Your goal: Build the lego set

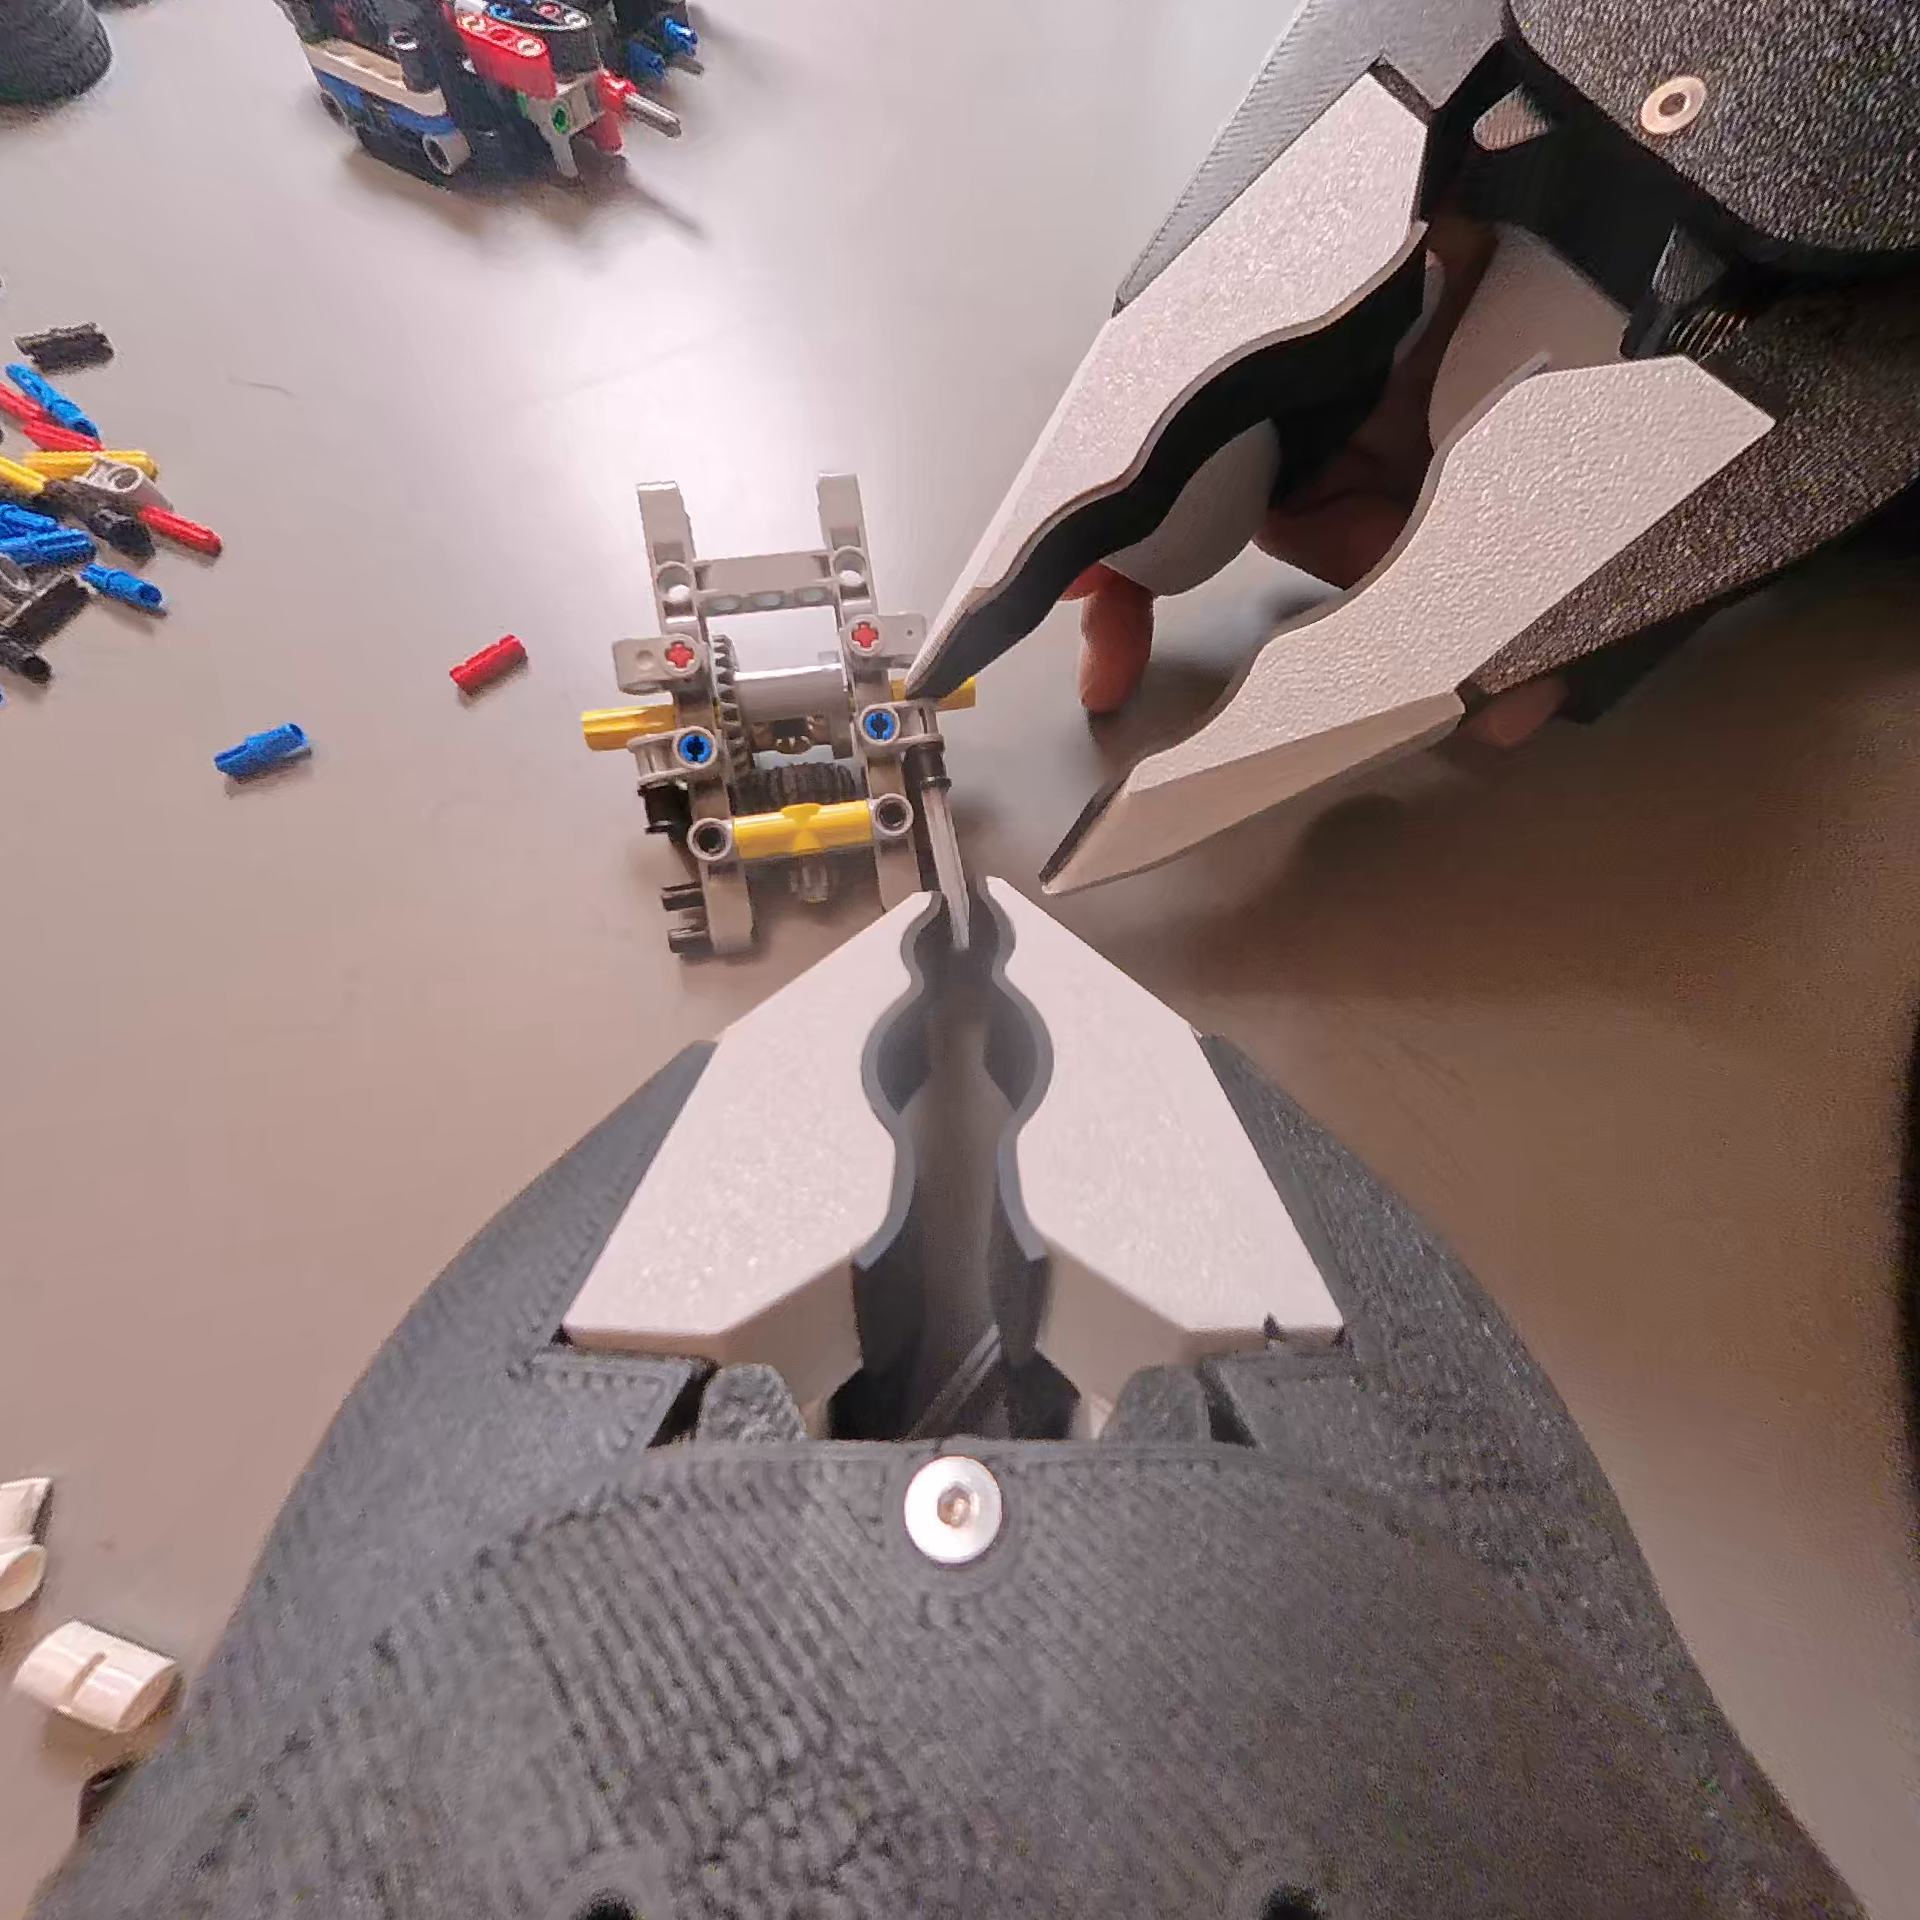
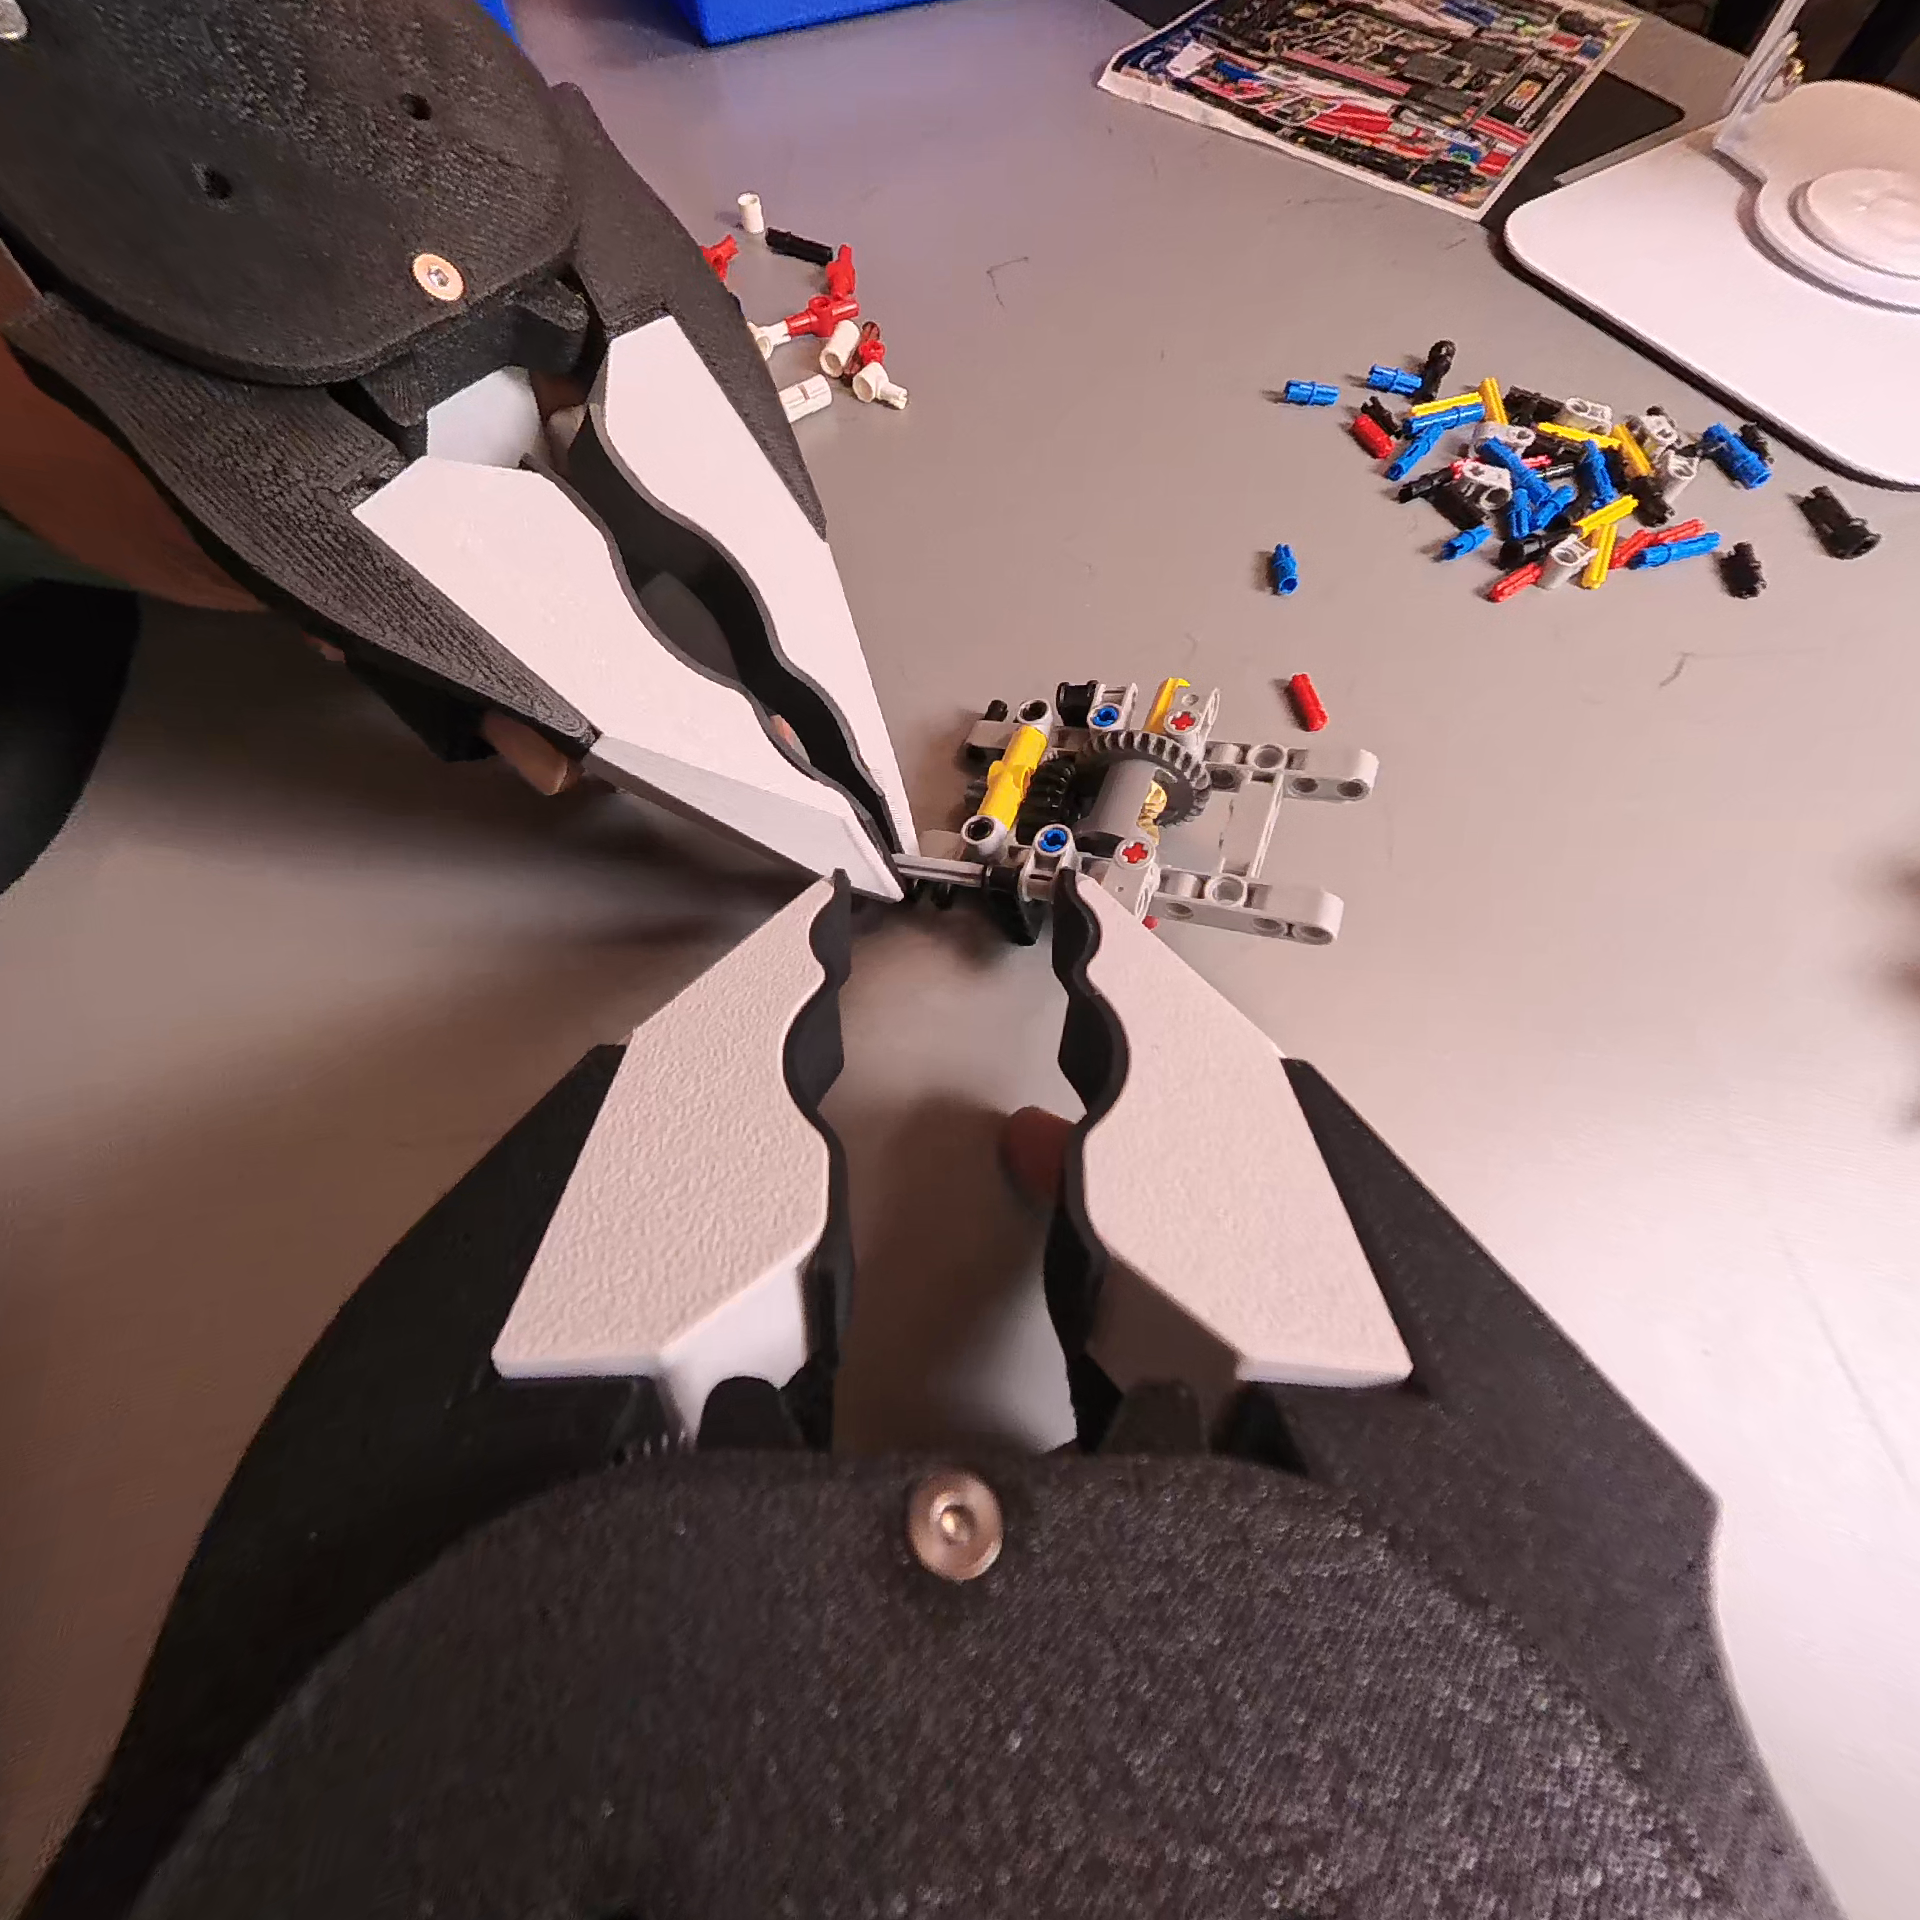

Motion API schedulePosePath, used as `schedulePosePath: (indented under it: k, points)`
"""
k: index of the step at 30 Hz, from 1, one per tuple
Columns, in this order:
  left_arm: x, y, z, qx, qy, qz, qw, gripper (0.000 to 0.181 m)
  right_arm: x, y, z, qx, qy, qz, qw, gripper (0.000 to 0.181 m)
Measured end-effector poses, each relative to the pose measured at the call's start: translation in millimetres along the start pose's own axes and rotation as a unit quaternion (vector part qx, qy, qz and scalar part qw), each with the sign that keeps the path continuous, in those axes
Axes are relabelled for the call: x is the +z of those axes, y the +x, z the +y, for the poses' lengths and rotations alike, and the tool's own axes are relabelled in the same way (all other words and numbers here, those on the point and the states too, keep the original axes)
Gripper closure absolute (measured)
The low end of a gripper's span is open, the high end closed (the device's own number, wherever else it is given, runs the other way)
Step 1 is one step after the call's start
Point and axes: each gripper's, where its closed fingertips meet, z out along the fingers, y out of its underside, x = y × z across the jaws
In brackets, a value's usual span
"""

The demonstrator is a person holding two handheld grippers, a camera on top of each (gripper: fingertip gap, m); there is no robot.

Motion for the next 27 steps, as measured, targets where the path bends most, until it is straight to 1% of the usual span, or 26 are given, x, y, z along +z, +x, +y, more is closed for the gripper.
schedulePosePath:
  k: [5,8,12,20,22,25,27]
  points:
    - [0.5,-2.7,-0.1,0.027,-0.001,0.003,1.0,0.181,-1.4,2.2,0.1,-0.003,0.002,-0.008,1.0,0.145]
    - [0.9,-4.2,-0.1,0.056,0.0,-0.001,0.998,0.18,-1.6,3.0,-1.7,0.007,0.006,-0.024,1.0,0.143]
    - [-1.3,-5.0,-3.2,0.055,0.013,0.003,0.998,0.179,-0.1,5.5,-0.9,-0.023,0.002,-0.012,1.0,0.141]
    - [-1.1,-4.8,-2.8,0.062,0.012,-0.001,0.998,0.179,1.7,7.3,-2.3,-0.034,0.005,0.002,0.999,0.143]
    - [-1.1,-5.7,-3.0,0.06,0.012,-0.004,0.998,0.179,2.2,7.0,-2.4,-0.034,0.005,0.002,0.999,0.141]
    - [-0.8,-5.9,-2.5,0.057,0.01,-0.002,0.998,0.179,4.1,2.2,-1.9,-0.035,0.001,-0.011,0.999,0.13]
    - [0.1,-5.5,-1.0,0.06,0.005,-0.001,0.998,0.179,4.4,-0.3,-2.5,-0.032,0.002,-0.025,0.999,0.128]
